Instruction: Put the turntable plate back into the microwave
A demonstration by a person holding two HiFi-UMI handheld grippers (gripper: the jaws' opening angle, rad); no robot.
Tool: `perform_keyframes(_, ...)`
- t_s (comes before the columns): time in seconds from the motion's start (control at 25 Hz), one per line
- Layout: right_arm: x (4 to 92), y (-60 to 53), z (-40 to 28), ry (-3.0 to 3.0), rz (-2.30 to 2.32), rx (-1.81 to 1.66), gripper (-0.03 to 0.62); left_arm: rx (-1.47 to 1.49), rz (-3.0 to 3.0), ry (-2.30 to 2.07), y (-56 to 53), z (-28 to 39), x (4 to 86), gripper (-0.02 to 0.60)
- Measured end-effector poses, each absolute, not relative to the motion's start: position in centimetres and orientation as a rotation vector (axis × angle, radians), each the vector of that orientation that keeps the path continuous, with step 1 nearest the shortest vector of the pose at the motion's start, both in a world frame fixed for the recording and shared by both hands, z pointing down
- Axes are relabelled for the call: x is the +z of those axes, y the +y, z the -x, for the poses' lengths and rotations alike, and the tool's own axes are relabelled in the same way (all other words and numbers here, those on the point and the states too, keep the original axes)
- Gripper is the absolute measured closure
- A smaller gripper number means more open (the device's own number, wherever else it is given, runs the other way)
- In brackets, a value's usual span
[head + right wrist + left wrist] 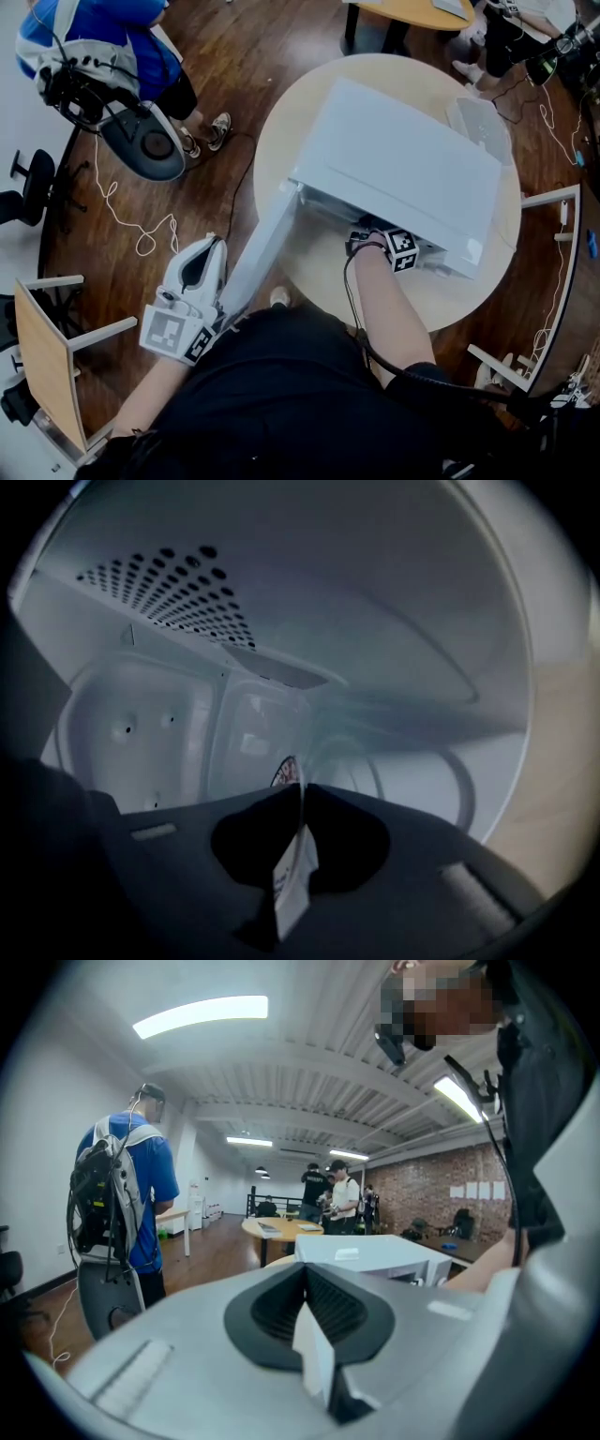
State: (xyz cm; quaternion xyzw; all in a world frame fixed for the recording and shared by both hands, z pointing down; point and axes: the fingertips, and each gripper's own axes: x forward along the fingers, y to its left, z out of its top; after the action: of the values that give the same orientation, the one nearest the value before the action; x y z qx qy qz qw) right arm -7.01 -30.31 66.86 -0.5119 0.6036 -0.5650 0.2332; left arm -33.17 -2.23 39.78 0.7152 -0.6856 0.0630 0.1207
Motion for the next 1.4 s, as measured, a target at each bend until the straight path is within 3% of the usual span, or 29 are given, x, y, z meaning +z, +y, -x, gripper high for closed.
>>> perform_keyframes(1.04,68.6,-32.0,5.0,1.447,1.580,-1.451,0.545,0.294,-2.049,-2.016,-0.1,35.0,39.7,0.577)
perform_keyframes(1.16,67.3,-31.6,6.0,1.448,1.537,-1.475,0.480,0.300,-2.063,-2.004,0.0,34.9,39.7,0.577)
perform_keyframes(1.4,66.9,-30.7,6.8,1.467,1.576,-1.526,0.434,0.297,-2.096,-1.998,-0.2,34.7,39.6,0.577)
